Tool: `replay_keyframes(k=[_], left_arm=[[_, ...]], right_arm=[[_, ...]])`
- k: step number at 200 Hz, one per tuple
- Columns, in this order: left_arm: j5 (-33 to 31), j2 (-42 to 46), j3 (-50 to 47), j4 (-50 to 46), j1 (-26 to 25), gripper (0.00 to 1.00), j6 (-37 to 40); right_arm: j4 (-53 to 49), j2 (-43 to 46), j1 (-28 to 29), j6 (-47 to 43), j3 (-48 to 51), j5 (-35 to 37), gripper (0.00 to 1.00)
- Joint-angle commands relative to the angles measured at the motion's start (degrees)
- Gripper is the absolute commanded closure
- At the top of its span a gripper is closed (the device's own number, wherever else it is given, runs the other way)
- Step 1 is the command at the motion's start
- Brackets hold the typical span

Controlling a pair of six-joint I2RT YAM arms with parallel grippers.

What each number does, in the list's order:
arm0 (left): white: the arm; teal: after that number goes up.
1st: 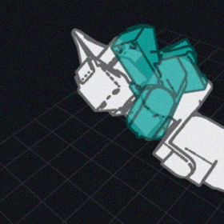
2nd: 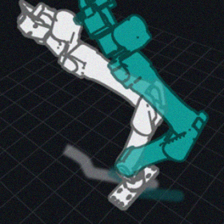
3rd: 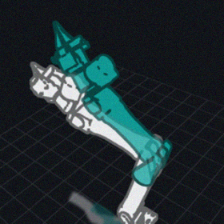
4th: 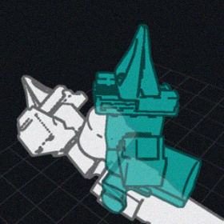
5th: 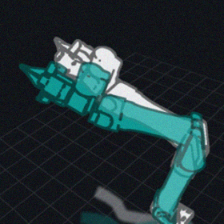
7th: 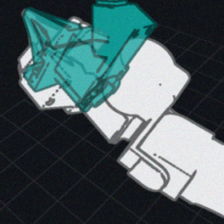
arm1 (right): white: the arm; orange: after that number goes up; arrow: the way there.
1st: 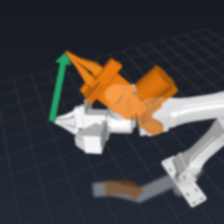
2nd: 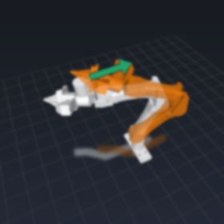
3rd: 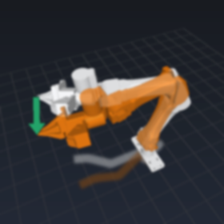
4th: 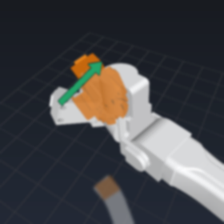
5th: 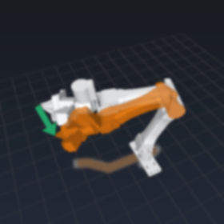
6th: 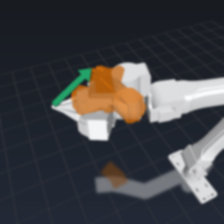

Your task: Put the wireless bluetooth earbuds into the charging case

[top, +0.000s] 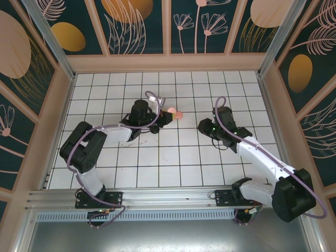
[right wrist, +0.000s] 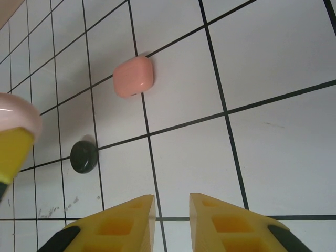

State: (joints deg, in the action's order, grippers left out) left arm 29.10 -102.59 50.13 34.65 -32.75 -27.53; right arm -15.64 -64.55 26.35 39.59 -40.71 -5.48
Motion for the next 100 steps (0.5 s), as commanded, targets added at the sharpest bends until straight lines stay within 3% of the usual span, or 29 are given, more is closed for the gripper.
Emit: replay_keyframes(k=[1,51,100], left_arm=[[-0.74,-2.09,2.87,-3.22,-0.82,1.00,-8.42],[-3.24,-6.75,5.26,-4.42,-0.95,1.00,-16.56],[-4.40,-11.74,11.47,-13.17,-1.24,1.00,-16.34]], right_arm=[[2.37,1.88,-0.01,0.68,1.15,1.43,0.75],[1.93,1.81,-0.15,-0.58,0.63,2.14,0.75],[1.77,1.14,-0.33,-1.25,-0.36,2.27,0.74]])
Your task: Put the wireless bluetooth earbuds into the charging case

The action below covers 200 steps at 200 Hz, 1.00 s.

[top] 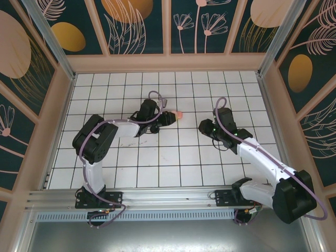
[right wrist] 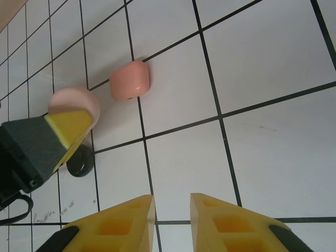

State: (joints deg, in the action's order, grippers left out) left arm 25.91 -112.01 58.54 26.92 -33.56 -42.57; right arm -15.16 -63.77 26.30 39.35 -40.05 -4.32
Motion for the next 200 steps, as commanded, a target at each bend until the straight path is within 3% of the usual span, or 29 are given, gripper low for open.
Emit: replay_keyframes(k=[1,56,141,200], left_arm=[[-1.25,-2.42,3.15,-5.59,-0.44,1.00,-1.30],[-4.28,-5.18,7.11,-12.97,-0.71,0.95,2.33],[-9.96,-5.33,11.03,-22.87,-0.70,0.68,5.90],[-11.45,-4.72,13.07,-26.68,-0.67,0.57,7.47]], right_arm=[[1.28,0.33,-0.29,-1.02,-1.05,1.13,0.74],[-0.18,0.33,-0.33,-1.44,-2.72,1.68,0.68],[-1.24,0.77,-0.37,-1.74,-4.46,2.21,0.57],[-1.72,1.76,-0.37,-2.21,-5.17,2.81,0.48]])
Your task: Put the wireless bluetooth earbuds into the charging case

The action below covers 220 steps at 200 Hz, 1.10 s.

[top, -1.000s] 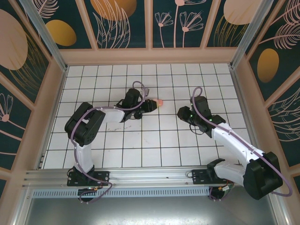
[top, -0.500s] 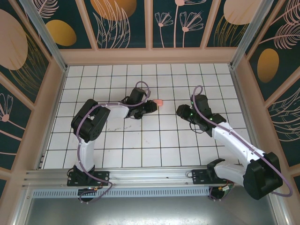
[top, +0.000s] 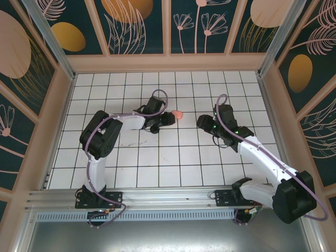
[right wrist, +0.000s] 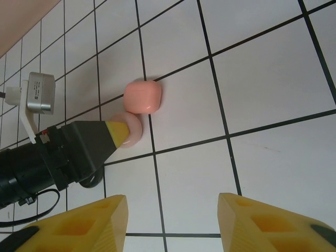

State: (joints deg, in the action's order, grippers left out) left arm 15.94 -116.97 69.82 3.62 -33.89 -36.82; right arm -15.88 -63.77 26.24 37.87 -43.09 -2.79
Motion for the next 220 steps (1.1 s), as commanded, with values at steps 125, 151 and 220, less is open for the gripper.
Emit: replay_keyframes(k=[125,151,220], left_arm=[[-3.58,5.92,4.32,-7.86,-0.37,0.01,3.67],[-5.27,8.16,5.85,-10.34,-0.39,0.02,4.42],[-10.67,18.00,8.58,-14.60,-0.33,0.01,9.05]], right_arm=[[-2.13,2.70,-0.55,-1.65,-3.13,2.08,0.39],[-2.29,2.74,-0.66,-1.74,-3.39,1.97,0.35],[-3.00,3.32,-0.98,-2.51,-4.37,2.65,0.31]])
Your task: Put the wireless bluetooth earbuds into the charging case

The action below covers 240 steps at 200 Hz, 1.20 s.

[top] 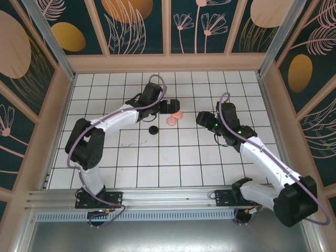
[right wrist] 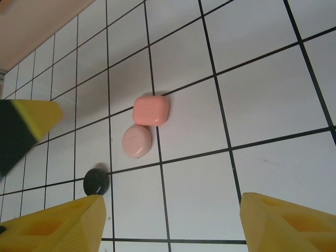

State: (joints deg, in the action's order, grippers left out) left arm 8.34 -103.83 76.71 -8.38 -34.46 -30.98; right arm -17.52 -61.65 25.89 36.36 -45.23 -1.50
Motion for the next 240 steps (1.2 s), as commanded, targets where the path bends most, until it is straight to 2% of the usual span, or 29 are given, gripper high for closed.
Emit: replay_keyframes(k=[1,56,84,104,158,179,203,228,240], left_arm=[[-3.15,5.00,1.69,-2.60,0.21,0.01,3.30],[-8.63,14.65,-1.42,1.49,0.19,0.01,7.51],[-14.78,21.98,-8.69,9.39,0.19,0.01,11.05],[-21.42,26.79,-13.75,14.61,0.26,0.01,14.18],[-32.37,35.01,-24.85,21.67,0.18,0.01,29.30],[-38.28,36.81,-28.38,23.09,0.18,0.01,28.18],[-40.46,40.77,-33.88,29.25,0.23,0.01,28.68],[-40.42,45.85,-41.46,39.14,0.76,0.01,33.73],[-38.36,47.86,-44.30,41.49,2.75,0.01,33.65]], right_arm=[[-1.37,1.19,-0.65,-1.02,-2.32,1.43,0.31],[-2.18,2.00,-2.11,-2.73,-3.89,3.13,0.29],[-2.49,2.43,-3.10,-3.79,-4.57,4.72,0.26],[-2.74,2.52,-3.67,-5.08,-5.38,6.38,0.23],[-0.70,2.28,-4.08,-10.56,-7.34,18.76,0.14],[3.34,2.60,-4.71,-12.96,-6.41,25.34,0.12],[11.16,3.36,-5.87,-16.05,-3.05,31.22,0.01],[15.99,2.44,-8.55,-17.30,-0.43,32.91,0.01],[18.80,2.49,-9.78,-18.78,1.29,32.62,0.01]])
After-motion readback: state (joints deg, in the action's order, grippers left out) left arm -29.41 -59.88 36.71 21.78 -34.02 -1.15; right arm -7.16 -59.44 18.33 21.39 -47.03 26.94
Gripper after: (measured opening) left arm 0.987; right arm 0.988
